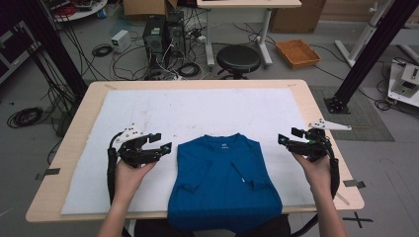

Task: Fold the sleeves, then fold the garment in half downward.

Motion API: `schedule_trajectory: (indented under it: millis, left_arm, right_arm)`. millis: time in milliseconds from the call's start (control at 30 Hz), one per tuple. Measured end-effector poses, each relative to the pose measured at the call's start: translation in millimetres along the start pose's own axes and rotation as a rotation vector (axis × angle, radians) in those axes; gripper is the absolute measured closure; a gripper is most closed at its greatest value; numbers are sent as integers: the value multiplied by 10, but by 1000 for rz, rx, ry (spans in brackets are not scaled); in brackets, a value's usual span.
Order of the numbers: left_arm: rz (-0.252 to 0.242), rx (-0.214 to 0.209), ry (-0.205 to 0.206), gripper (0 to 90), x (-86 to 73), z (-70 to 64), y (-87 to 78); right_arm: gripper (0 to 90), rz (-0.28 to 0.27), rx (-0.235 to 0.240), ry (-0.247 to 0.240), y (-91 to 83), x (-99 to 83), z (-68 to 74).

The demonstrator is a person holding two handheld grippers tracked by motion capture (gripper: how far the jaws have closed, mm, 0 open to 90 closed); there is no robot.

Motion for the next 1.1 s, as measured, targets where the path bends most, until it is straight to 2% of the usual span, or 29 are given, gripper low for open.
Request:
schedule_trajectory:
  millis: [167,267,300,367,433,567,633,767,833,900,933,967,1033,1100]
  left_arm:
    - [9,-8,-1,380,-8,-21,37]
    - [31,-8,-1,380,-28,-27,77]
    - [39,-2,-15,380,-38,-31,101]
    - [57,14,-21,390,-70,-21,147]
    - [75,27,-49,408,-113,-9,206]
    - [140,50,-78,450,-191,16,349]
    - [169,61,-91,455,-225,-2,427]
    - [218,88,-99,472,-278,-33,569]
    - [224,109,-117,472,-297,-28,628]
    - [240,113,-127,472,-319,-22,669]
    - [252,118,-127,518,-330,-24,679]
    - [259,122,-117,518,-338,-25,685]
    - [257,134,-114,550,-337,-30,682]
    - [257,134,-121,551,-336,-22,677]
  right_arm:
    - [312,-1,3,-2,9,4,11]
    - [379,9,18,-7,79,-29,42]
    - [398,9,18,-7,79,-29,42]
    - [452,38,28,-16,184,-96,79]
    - [470,52,31,-15,225,-124,93]
    - [540,99,35,-19,387,-223,145]
    - [557,125,54,-8,461,-270,182]
    - [574,184,72,-20,601,-358,258]
    - [585,188,72,-22,621,-369,270]
    - [663,200,69,-38,654,-393,287]
    - [770,220,59,-60,677,-420,303]
    - [770,220,59,-60,677,-420,303]
    - [880,217,42,-81,681,-437,297]
    - [884,215,36,-79,674,-437,291]
Point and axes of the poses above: each handheld gripper's, and its own axes: y roughly forward along the jaws, x roughly out of its top, z roughly to its left, the point moved 5 cm from there along y, roughly forward along the jaws, and after that the axes turned 8 degrees about -y, right-handed, at the moved point
